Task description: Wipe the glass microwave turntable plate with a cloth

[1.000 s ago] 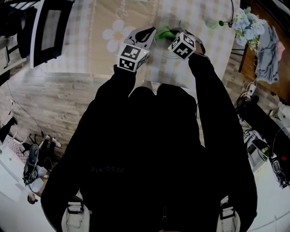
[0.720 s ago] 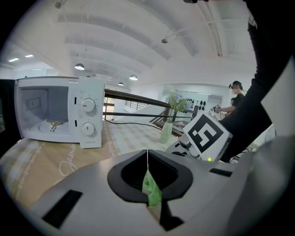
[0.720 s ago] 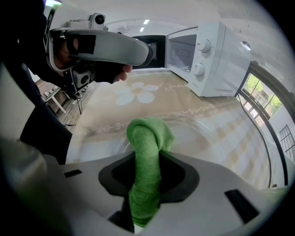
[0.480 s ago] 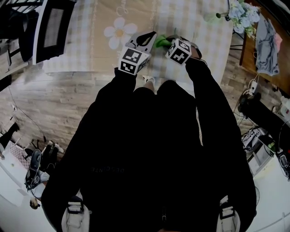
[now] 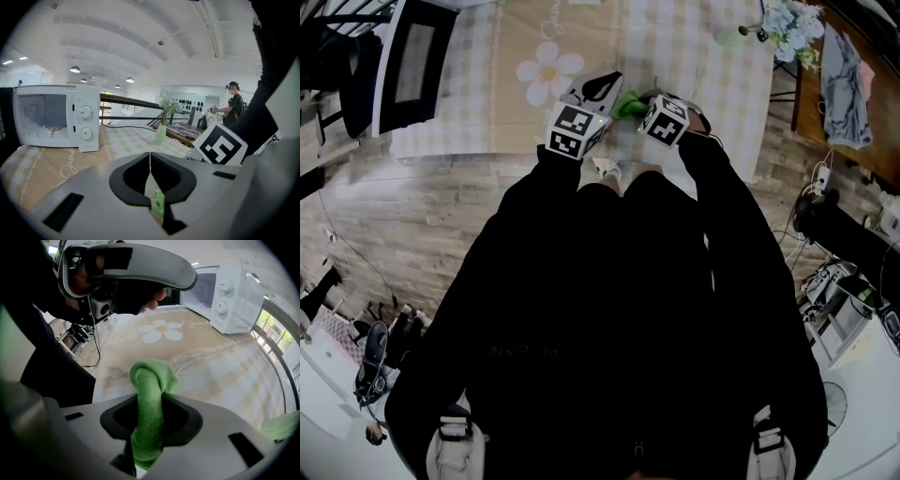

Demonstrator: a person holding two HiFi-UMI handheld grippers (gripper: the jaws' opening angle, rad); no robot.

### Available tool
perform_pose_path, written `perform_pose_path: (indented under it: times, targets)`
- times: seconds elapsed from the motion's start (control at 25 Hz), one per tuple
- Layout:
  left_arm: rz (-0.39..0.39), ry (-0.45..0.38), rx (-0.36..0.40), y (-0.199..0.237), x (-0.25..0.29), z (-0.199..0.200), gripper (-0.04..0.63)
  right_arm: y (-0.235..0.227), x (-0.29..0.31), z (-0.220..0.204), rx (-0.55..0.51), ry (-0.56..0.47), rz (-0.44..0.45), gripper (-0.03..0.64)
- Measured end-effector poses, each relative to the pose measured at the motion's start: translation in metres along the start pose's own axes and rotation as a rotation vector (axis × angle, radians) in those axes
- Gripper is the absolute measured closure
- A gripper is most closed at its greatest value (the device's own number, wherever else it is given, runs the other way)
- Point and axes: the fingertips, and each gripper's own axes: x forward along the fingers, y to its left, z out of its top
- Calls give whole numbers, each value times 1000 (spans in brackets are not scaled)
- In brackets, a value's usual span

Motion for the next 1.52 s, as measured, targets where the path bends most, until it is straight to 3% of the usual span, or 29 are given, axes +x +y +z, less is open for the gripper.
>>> perform_pose_path:
  times: [0.44, 0.76, 1.0, 1.28, 1.52]
  targets:
    - [-15, -2, 10, -3, 9, 7, 574, 31, -7, -4, -49, 33, 106, 489]
    - [10, -2, -16, 5, 20, 21, 574, -28, -48, 10, -31, -39, -3, 489]
    - [7, -21, 11, 8, 37, 46, 574, -86, -73, 15, -25, -67, -88, 488]
    - [13, -21, 22, 19, 63, 61, 574, -151, -89, 16, -61, -39, -194, 485]
    - [23, -9, 5, 29, 87, 65, 574, -192, -84, 11, -80, -15, -233, 482]
